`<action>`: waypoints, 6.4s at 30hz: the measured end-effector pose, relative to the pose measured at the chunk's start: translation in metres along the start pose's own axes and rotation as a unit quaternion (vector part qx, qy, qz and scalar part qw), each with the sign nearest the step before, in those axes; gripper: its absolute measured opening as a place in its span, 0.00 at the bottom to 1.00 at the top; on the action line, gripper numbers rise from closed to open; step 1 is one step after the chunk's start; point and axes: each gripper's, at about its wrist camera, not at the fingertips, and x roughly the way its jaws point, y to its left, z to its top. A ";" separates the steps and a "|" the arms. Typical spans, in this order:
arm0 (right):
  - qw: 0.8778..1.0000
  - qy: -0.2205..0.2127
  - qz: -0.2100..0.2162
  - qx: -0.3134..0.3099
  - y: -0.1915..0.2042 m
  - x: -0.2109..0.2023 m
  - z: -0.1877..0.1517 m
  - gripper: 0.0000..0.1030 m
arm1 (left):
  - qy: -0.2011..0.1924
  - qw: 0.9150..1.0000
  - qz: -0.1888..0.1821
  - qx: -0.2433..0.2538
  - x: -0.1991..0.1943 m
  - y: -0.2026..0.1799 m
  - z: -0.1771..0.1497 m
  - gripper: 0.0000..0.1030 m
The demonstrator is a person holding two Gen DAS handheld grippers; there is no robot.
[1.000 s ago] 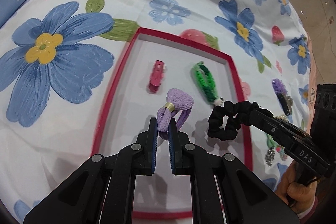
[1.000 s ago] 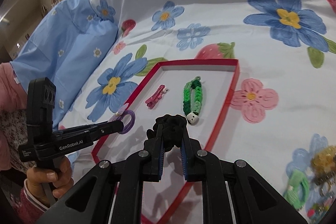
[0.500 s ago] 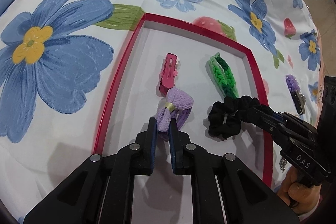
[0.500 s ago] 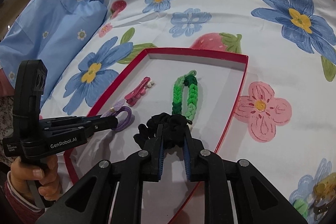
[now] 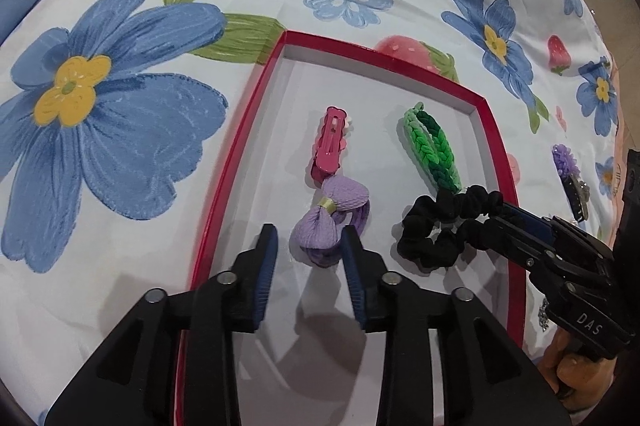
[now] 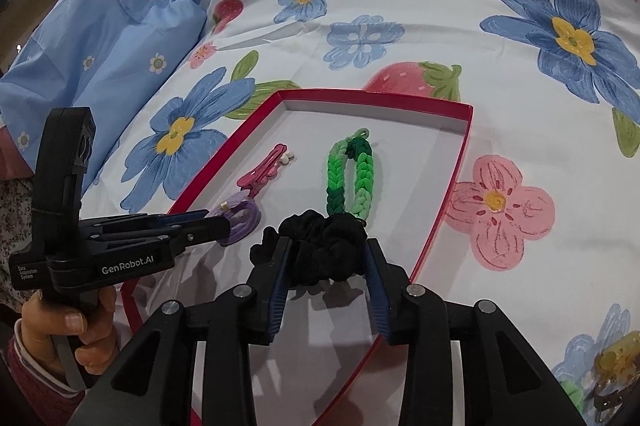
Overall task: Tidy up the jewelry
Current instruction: 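Place the purple bow clip and black scrunchie into the red tray, open both tools, then grasp the silver chain with the left tool while the right tool grasps the beaded bracelet, then carry the silver chain and beaded bracelet over the red tray, then lower both tools into the tray and open them to release the items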
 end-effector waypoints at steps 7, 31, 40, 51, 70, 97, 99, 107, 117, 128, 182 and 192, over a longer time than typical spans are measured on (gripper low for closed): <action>1.000 -0.009 0.002 -0.002 0.003 -0.015 -0.003 0.39 | -0.016 1.000 -0.004 -0.015 -0.023 0.005 -0.008 0.41; 0.992 -0.094 -0.028 0.073 -0.043 -0.139 -0.070 0.45 | -0.048 0.997 -0.058 0.030 -0.084 -0.067 -0.050 0.52; 0.983 -0.120 -0.067 0.118 -0.087 -0.189 -0.108 0.45 | -0.035 0.994 -0.074 0.075 -0.086 -0.113 -0.062 0.52; 0.972 -0.128 -0.105 0.168 -0.131 -0.221 -0.145 0.45 | -0.013 0.988 -0.089 0.124 -0.075 -0.165 -0.076 0.52; 0.975 -0.086 -0.116 0.171 -0.157 -0.198 -0.170 0.45 | 0.045 0.971 -0.100 0.213 -0.019 -0.233 -0.101 0.52; 0.980 -0.046 -0.111 0.159 -0.182 -0.163 -0.143 0.07 | 0.053 0.953 -0.111 0.276 0.018 -0.261 -0.106 0.14; 0.978 -0.065 -0.102 0.170 -0.181 -0.175 -0.143 0.07 | 0.050 0.954 -0.119 0.270 0.013 -0.258 -0.105 0.14; 0.977 -0.114 -0.093 0.157 -0.158 -0.213 -0.132 0.07 | 0.014 0.960 -0.144 0.241 -0.027 -0.244 -0.100 0.11; 0.981 -0.130 -0.071 0.128 -0.122 -0.217 -0.118 0.07 | -0.035 0.966 -0.144 0.212 -0.074 -0.210 -0.091 0.11; 0.988 -0.121 -0.036 0.092 -0.078 -0.194 -0.100 0.07 | -0.073 0.977 -0.133 0.151 -0.105 -0.153 -0.077 0.11; 1.000 -0.001 0.004 -0.019 0.019 -0.005 -0.017 0.07 | -0.031 0.999 -0.016 0.042 -0.023 -0.002 -0.034 0.12; 1.000 0.008 -0.011 -0.027 0.018 0.003 -0.019 0.12 | -0.025 0.998 -0.001 0.050 -0.020 -0.006 -0.034 0.12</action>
